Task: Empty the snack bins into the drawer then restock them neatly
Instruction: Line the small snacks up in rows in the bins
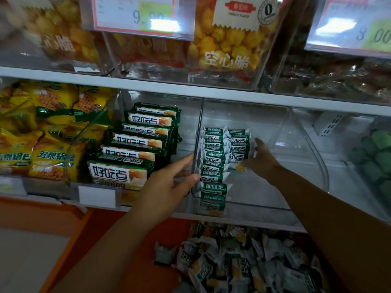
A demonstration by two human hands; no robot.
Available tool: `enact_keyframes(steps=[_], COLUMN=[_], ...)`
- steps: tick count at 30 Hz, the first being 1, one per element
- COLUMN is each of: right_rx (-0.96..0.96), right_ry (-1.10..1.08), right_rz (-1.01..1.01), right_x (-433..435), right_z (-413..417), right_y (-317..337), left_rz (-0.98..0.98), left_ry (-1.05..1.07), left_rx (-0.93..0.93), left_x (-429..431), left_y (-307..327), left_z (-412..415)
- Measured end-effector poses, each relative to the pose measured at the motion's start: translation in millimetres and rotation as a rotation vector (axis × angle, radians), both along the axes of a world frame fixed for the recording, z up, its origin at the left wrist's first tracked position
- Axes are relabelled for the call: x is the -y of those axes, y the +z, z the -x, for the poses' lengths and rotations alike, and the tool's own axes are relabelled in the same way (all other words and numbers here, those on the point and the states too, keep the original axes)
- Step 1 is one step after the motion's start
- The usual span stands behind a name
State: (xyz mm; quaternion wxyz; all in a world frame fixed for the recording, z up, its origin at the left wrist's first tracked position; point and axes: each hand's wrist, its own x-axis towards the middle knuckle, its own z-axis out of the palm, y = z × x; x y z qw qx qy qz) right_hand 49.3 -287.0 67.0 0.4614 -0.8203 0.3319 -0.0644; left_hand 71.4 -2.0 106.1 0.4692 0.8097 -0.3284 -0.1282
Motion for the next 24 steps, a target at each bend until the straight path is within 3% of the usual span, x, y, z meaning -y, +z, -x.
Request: enact_keyframes(steps=[12,14,16,19,21,24], right_rx=[0.002,0.105,0.363,0.628,0.543,0.141], right_ry=[0.091,0.1,0.138,0.231,0.326,0.35], right_rz=[-0.03,0.169,0.387,0.511,0.515,0.395], right_x=[-9.9,-17.3,-35.0,-71.3,-84.0,-71.8], right_z=[11.6,32.0,65.3,131.6,171.3,211.3], right_y=[6.8,23.6,41.2,49.2,26.5,-45.9], left_rz=[-0.04,-0.012,0.047,0.048,-0.097,-0.4], left_ry=[0.04,0.166,0.209,0.0,-0.16,-0.32], left_rx=[0.082,0.235,0.523,0.694,0.585,0.295], left_x=[-0.7,-5.4,-11.0,-16.1,-16.1,-7.9], left_y=[-5.7,-6.9,-4.6,-18.0,-42.3,-93.0], left_z=[1.0,10.2,24.9,52.9,71.3,91.3])
